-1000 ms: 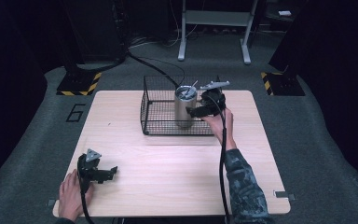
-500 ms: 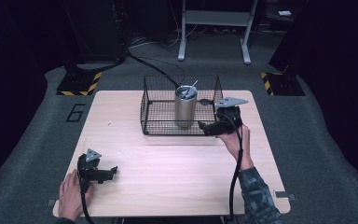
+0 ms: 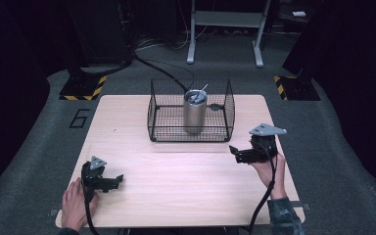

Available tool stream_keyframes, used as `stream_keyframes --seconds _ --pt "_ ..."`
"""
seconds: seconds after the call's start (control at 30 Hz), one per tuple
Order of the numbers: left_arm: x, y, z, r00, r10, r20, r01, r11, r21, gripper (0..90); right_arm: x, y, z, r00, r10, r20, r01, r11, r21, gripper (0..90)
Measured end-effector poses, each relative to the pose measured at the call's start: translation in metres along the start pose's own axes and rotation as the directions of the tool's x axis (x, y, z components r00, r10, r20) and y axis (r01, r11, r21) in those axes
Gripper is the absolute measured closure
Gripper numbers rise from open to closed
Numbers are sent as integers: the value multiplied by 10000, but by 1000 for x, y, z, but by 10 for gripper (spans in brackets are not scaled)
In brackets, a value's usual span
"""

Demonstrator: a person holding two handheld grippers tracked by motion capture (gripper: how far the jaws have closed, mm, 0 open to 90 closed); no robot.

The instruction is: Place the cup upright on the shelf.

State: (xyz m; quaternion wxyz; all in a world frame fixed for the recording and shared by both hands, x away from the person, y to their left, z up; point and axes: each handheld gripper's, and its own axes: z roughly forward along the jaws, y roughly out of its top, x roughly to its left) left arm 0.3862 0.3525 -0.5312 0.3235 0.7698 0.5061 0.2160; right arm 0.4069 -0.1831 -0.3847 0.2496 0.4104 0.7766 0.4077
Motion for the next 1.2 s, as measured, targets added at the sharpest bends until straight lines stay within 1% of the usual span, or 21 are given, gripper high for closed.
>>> stream_keyframes --seconds 0.2,0.27,0.3,0.33,0.47,0.5,0.57,0.6,0.63,0.67,0.73,0.77,0.83,0.87,0.9,0.93,0.97,1.13,1.2 --pt "0 0 0 10000 -16 -8 16 10000 4 0 -10 -35 -5 9988 437 233 -441 9989 188 0" --pt "0 0 0 10000 -14 -8 14 10000 3 0 -13 -49 -5 9974 641 316 -650 9974 301 0" --pt "0 0 0 10000 -12 -9 12 10000 5 0 -14 -56 -5 9961 815 343 -827 9960 342 0" --pt "0 0 0 10000 -14 -7 14 10000 5 0 -16 -63 -5 9958 799 458 -818 9958 419 0" --pt "0 0 0 10000 -11 -6 11 10000 8 1 -21 -91 1 9909 1149 699 -1204 9895 797 0" --pt "0 0 0 10000 -13 -9 13 10000 5 0 -22 -96 2 9909 1120 750 -1183 9893 851 0" --pt "0 0 0 10000 -15 -9 15 10000 7 0 -25 -113 5 9859 1412 901 -1500 9837 995 0" --pt "0 0 0 10000 -20 -9 20 10000 7 0 -26 -120 7 9858 1409 913 -1505 9827 1076 0" --pt "0 0 0 10000 -20 -9 20 10000 7 0 -26 -120 7 9858 1409 913 -1505 9827 1076 0" --pt "0 0 0 10000 -18 -11 18 10000 8 0 -28 -133 11 9824 1542 1057 -1675 9771 1315 0" --pt "0 0 0 10000 -19 -12 19 10000 8 0 -30 -144 13 9796 1620 1188 -1786 9730 1461 0" --pt "0 0 0 10000 -17 -13 17 10000 10 0 -31 -149 14 9789 1637 1223 -1820 9705 1580 0" --pt "0 0 0 10000 -18 -12 18 10000 9 0 -32 -156 15 9751 1748 1367 -1961 9671 1619 0" --pt "0 0 0 10000 -32 -21 32 10000 -19 0 -33 -158 17 9777 1578 1382 -1803 9690 1689 0" --pt "0 0 0 10000 -19 -11 19 10000 13 0 -32 -162 20 9749 1593 1558 -1879 9635 1909 0" --pt "0 0 0 10000 -22 -21 22 10000 -36 0 -33 -163 20 9748 1621 1531 -1897 9637 1878 0" --pt "0 0 0 10000 -14 -9 14 10000 14 0 -33 -163 20 9730 1709 1550 -1984 9628 1837 0" --pt "0 0 0 10000 -18 17 19 10000 -18 0 -33 -163 20 9740 1675 1523 -1944 9636 1835 0" --pt "0 0 1 10000 -24 -28 24 9999 -113 0 -34 -163 20 9741 1668 1524 -1937 9638 1832 0"
